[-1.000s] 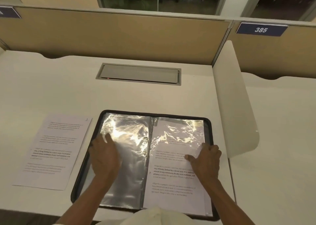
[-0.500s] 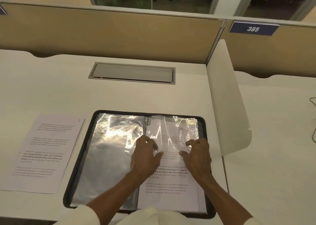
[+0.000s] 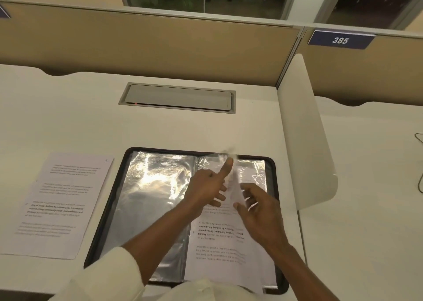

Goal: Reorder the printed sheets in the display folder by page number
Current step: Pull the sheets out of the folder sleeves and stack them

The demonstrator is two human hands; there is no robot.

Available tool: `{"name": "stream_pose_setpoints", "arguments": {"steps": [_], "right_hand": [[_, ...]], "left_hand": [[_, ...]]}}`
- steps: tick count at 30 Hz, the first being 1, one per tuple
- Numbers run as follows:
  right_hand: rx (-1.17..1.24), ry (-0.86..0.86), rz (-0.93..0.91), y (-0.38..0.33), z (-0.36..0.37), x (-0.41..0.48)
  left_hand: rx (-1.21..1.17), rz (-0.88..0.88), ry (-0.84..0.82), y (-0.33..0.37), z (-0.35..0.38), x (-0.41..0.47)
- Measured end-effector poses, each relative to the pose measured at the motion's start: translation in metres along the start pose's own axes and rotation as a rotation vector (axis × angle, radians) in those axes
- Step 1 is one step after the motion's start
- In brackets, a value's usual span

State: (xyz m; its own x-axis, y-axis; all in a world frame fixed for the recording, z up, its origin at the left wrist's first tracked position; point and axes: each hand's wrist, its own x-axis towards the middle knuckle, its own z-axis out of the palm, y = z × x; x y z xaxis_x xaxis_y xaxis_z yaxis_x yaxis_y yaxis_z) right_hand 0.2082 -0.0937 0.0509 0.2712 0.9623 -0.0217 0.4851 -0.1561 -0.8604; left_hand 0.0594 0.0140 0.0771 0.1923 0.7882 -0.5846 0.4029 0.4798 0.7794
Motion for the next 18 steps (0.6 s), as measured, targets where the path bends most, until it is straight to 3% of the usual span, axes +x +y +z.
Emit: {"name": "stream_pose_setpoints", "arguments": {"steps": [2,5,7,10,13,15,18], "right_hand": [[-0.041,-0.028,-0.089,0.000,0.010,-0.006],[-0.079,-0.048,-0.068,0.000,0.024,-0.011],[-0.059,-0.083,-0.046,0.000,0.026,-0.010],[0.093,-0.124,0.026,-0.002,0.015,0.002],[0.312,-0.025,0.255,-0.005,0.000,0.029],[0.294,0.006,0.369,-0.011,-0.009,0.054],[0.195,-0.091,0.349,-0.029,-0.016,0.097]], "left_hand": [[0.136,0.043,0.019,0.017,0.003,-0.004],[0.556,0.171,0.180,0.024,0.010,-0.009],[0.678,0.220,0.259,0.022,0.012,-0.008],[0.629,0.183,0.327,0.012,0.010,-0.006],[0.528,0.125,0.403,0.001,0.008,-0.005],[0.499,0.122,0.444,-0.002,0.008,-0.005],[0.556,0.158,0.468,0.003,0.011,-0.009]]}}
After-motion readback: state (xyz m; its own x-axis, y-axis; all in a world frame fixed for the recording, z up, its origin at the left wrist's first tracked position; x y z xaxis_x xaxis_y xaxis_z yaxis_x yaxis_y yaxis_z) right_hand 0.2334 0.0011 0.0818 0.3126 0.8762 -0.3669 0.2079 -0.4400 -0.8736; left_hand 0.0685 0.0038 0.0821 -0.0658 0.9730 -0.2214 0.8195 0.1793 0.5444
